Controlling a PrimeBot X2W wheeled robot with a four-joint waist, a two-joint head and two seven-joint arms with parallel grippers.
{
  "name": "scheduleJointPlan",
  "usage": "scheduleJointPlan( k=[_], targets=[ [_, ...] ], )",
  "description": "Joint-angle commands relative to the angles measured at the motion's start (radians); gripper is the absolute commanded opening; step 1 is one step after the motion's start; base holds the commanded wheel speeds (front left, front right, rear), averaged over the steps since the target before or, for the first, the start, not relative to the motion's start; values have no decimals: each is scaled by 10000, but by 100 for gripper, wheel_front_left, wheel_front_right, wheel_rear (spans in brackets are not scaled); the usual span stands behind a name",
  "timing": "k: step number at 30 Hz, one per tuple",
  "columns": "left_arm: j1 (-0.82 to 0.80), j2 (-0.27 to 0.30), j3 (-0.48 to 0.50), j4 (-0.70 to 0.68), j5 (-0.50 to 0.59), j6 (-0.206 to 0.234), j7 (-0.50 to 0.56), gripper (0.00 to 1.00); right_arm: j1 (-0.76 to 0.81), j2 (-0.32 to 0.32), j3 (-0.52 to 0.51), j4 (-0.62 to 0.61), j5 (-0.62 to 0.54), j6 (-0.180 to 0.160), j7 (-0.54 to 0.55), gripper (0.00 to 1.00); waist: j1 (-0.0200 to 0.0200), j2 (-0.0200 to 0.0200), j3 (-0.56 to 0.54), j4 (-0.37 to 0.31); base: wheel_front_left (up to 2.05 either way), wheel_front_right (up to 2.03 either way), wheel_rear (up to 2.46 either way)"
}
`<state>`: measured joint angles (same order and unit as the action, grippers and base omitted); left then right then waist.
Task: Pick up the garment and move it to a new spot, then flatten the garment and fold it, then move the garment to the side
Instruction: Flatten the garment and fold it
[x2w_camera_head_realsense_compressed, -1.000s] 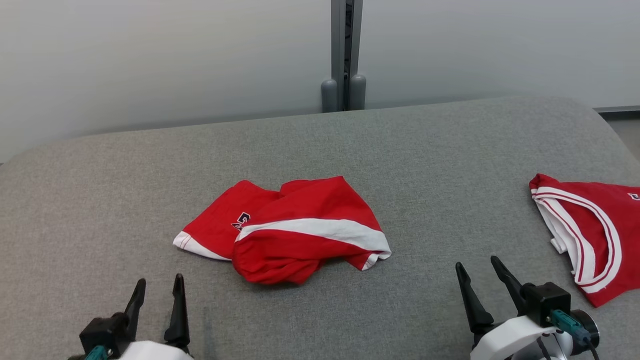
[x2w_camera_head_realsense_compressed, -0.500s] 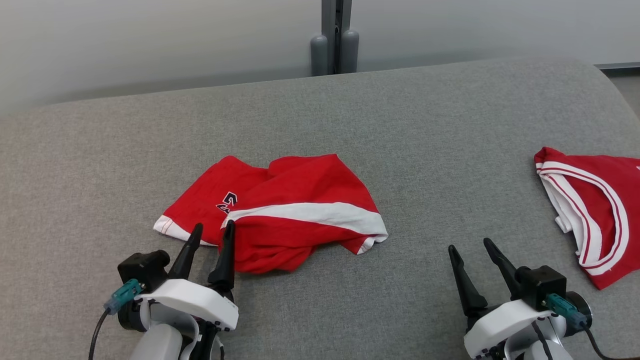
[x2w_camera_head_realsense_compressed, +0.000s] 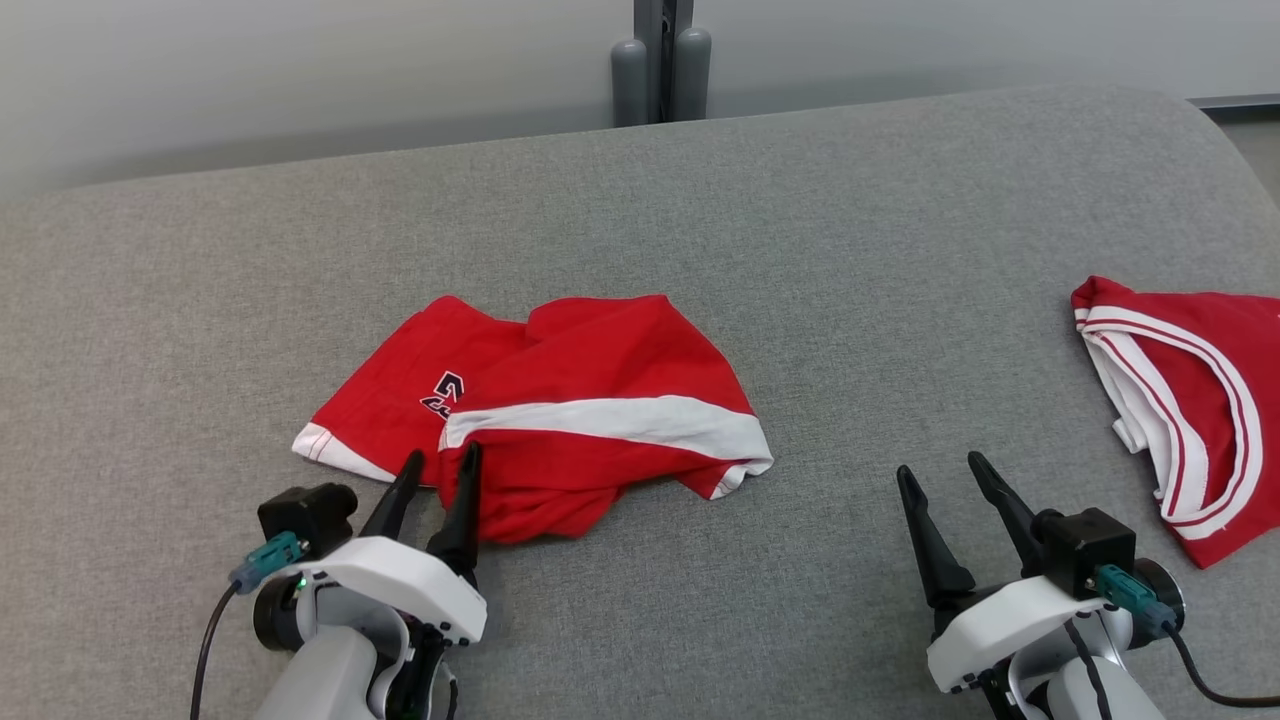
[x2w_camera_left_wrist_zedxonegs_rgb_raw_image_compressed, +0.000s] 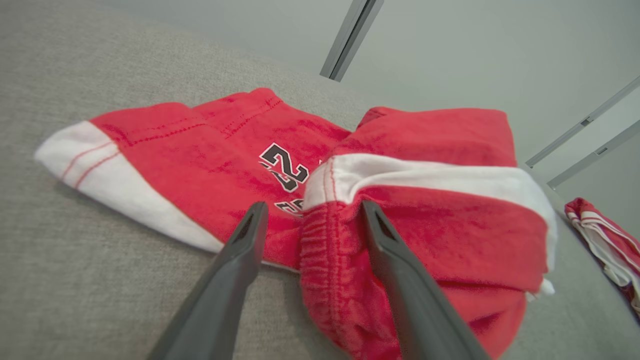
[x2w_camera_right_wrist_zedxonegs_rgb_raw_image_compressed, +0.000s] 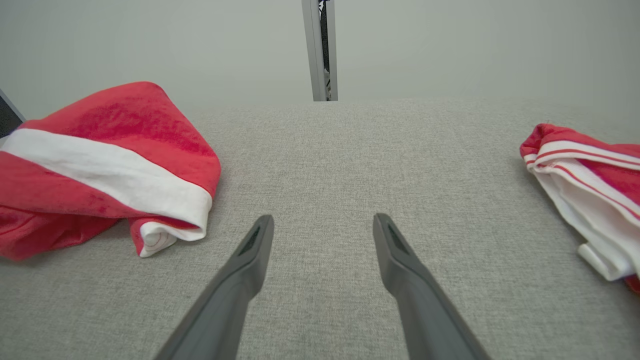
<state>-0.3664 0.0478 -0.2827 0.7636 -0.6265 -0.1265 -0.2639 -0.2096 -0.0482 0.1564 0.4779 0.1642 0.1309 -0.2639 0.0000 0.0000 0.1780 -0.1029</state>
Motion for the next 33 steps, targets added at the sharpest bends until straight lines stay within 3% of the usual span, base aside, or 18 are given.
scheduleJointPlan(
  k=[1,2,8,11,17,23,29,33],
  targets=[
    [-284,56,2,-3,169,-56,-3,34,-88,-54,8,-3,-29,-4,-2,100,0,0,24,-7,0,0,0],
    [-295,51,30,-16,232,-57,-1,0,-107,-54,14,-11,-13,-4,-2,100,0,0,36,-15,0,0,0],
    [-351,66,293,-537,942,-58,-3,0,-184,-56,-11,-34,88,-4,-2,100,0,0,-24,-114,0,0,0],
    [-572,100,262,-1545,1780,-59,-4,0,-83,-56,-72,60,162,-4,-2,100,0,0,-231,-226,0,0,0],
    [-1531,70,-1092,-2248,2276,-59,-3,0,107,-53,-26,220,291,-4,0,100,0,0,-591,-418,0,0,0],
    [-3396,56,-2791,-2860,1568,-31,-7,0,348,-54,-28,441,364,-4,-2,100,0,0,-873,-597,0,0,0],
    [-4559,59,-3337,-3824,899,978,-7,0,473,-53,-159,577,294,-4,-2,100,0,0,-934,-540,0,0,0],
    [-4617,64,-3066,-4064,708,1743,-7,0,440,-53,-281,613,243,-4,-2,100,0,0,-875,-331,0,0,0]
  ],
)
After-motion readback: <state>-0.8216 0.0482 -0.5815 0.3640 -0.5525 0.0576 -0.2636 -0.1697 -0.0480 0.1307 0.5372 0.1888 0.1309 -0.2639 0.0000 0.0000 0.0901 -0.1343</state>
